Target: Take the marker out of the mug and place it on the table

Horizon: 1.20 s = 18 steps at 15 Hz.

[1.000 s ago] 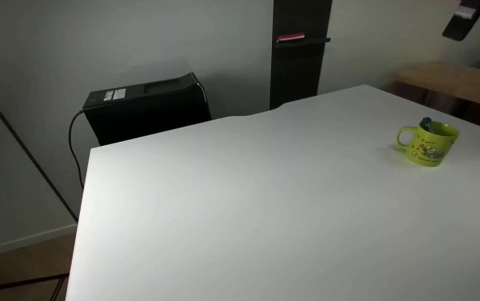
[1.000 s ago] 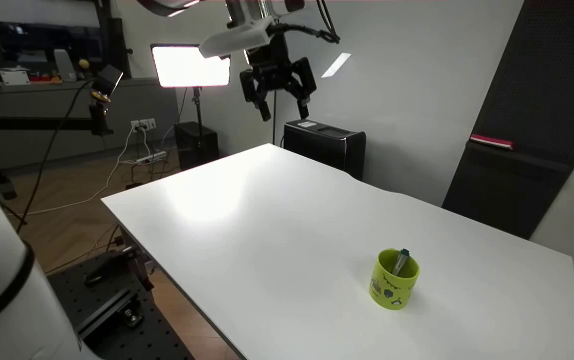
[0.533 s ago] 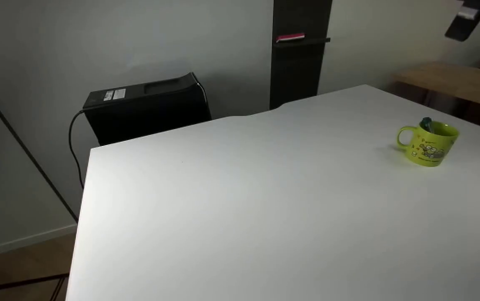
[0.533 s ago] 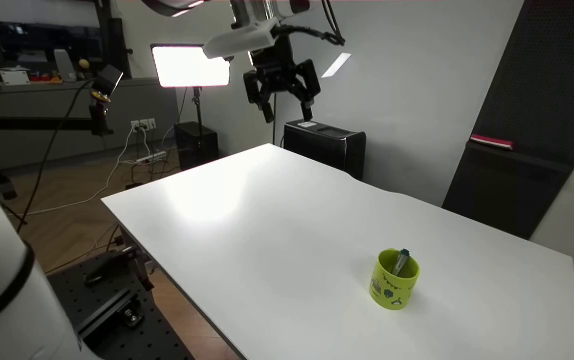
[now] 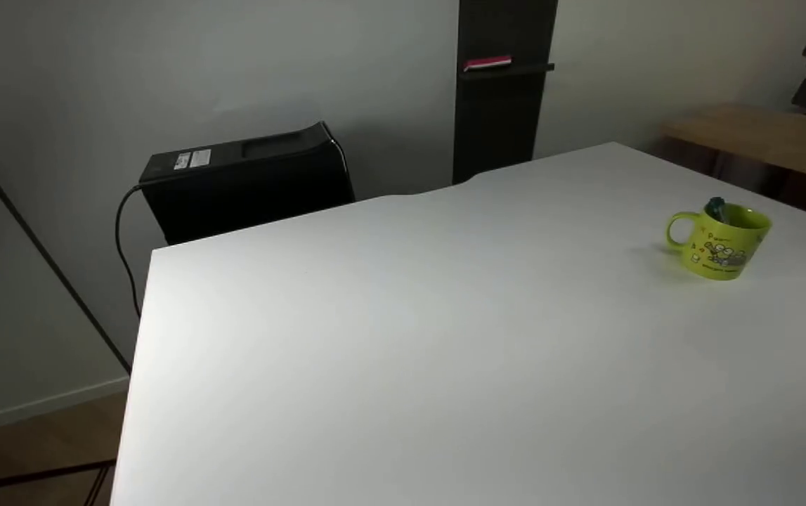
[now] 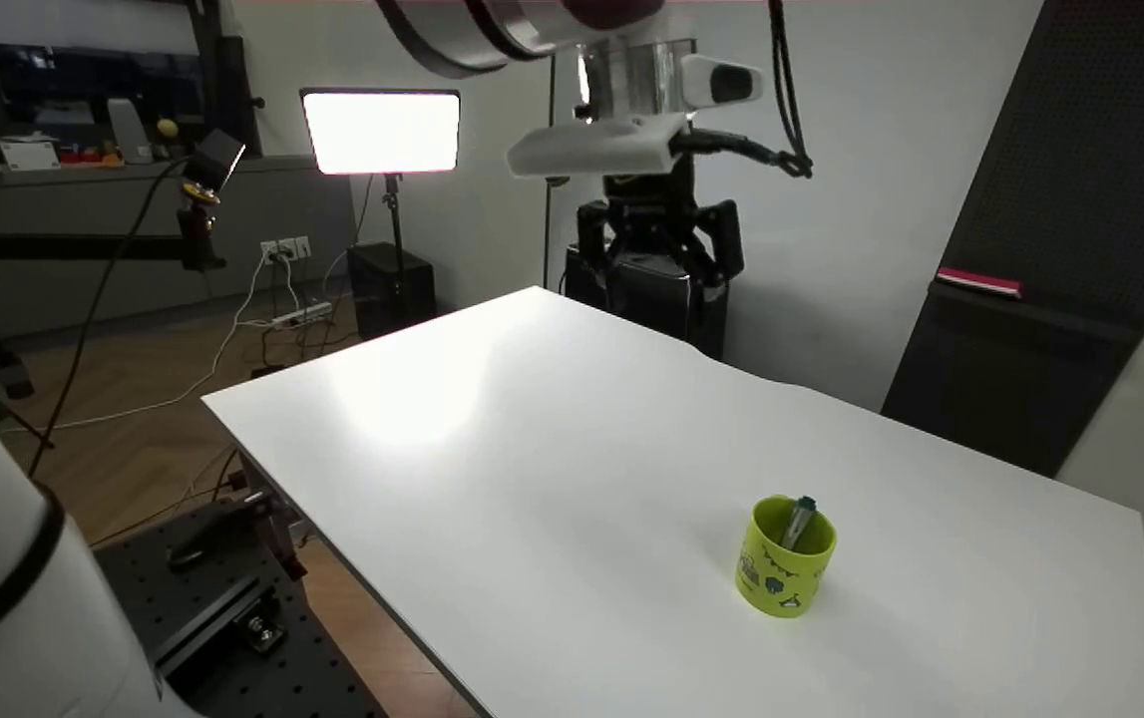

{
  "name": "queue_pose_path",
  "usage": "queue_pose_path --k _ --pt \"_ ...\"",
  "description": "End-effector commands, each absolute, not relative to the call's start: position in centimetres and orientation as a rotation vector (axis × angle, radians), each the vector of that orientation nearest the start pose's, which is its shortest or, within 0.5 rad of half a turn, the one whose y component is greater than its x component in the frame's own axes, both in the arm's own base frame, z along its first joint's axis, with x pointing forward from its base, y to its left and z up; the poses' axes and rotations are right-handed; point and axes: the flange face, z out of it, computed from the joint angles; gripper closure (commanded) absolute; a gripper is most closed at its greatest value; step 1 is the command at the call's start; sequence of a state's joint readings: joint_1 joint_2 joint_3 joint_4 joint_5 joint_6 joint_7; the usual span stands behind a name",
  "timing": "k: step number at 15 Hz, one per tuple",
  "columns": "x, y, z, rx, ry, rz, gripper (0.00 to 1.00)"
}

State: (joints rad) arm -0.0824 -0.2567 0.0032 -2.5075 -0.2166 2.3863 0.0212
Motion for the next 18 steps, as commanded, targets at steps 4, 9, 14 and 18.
queue_pose_path --k 4,9,14,18 --pt "49.6 -11.7 34.7 -3.211 -0.142 -0.135 0.0" --pt "53.0 -16.0 33.6 -3.144 -0.235 -0.102 0.0" --pt "56.3 -20.0 31.3 -3.072 -0.15 0.051 0.0" --pt "58.4 -22.8 29.8 -3.041 -0.064 0.191 0.0"
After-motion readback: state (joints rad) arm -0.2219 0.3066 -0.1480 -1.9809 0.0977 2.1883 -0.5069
